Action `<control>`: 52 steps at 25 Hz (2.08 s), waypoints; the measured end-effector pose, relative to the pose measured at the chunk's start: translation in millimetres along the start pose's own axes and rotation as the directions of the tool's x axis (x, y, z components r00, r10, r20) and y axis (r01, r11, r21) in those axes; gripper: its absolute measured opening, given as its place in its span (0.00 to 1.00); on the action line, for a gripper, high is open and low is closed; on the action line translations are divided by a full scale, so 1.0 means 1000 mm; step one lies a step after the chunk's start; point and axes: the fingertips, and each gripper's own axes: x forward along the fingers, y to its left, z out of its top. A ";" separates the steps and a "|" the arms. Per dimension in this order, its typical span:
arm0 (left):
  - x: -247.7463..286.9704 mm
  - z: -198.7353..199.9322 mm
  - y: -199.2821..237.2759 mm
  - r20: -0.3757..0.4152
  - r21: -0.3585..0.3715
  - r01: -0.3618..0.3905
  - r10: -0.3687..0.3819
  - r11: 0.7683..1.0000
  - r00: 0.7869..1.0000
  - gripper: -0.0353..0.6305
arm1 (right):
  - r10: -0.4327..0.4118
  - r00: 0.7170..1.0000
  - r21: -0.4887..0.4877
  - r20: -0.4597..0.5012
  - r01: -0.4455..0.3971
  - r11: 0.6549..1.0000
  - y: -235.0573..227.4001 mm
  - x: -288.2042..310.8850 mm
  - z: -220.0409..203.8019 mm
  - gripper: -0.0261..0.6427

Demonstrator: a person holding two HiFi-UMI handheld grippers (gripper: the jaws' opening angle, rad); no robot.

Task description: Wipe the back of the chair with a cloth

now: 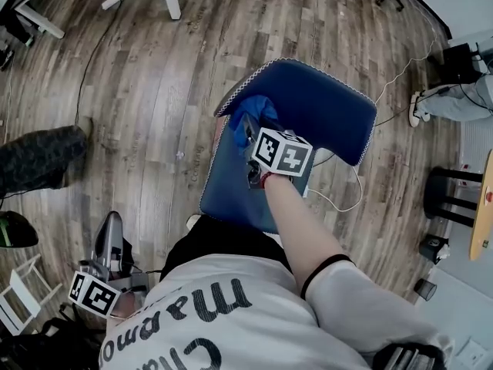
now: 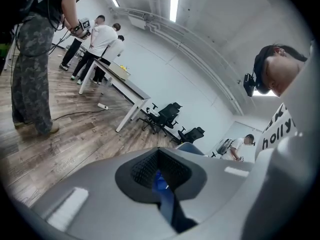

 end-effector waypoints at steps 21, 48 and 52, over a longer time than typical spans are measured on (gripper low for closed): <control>0.048 -0.011 -0.034 -0.034 0.025 0.037 -0.036 0.999 0.999 0.06 | -0.059 0.998 0.127 0.009 0.058 0.990 -0.083 -0.009 0.002 0.16; 0.079 -0.028 -0.067 -0.113 0.055 0.147 -0.140 0.988 0.984 0.06 | -0.348 0.928 0.421 0.135 0.264 0.868 -0.206 -0.108 0.008 0.16; 0.079 -0.030 -0.068 -0.121 0.057 0.160 -0.152 0.986 0.981 0.06 | -0.395 0.906 0.480 0.150 0.282 0.831 -0.221 -0.125 0.005 0.16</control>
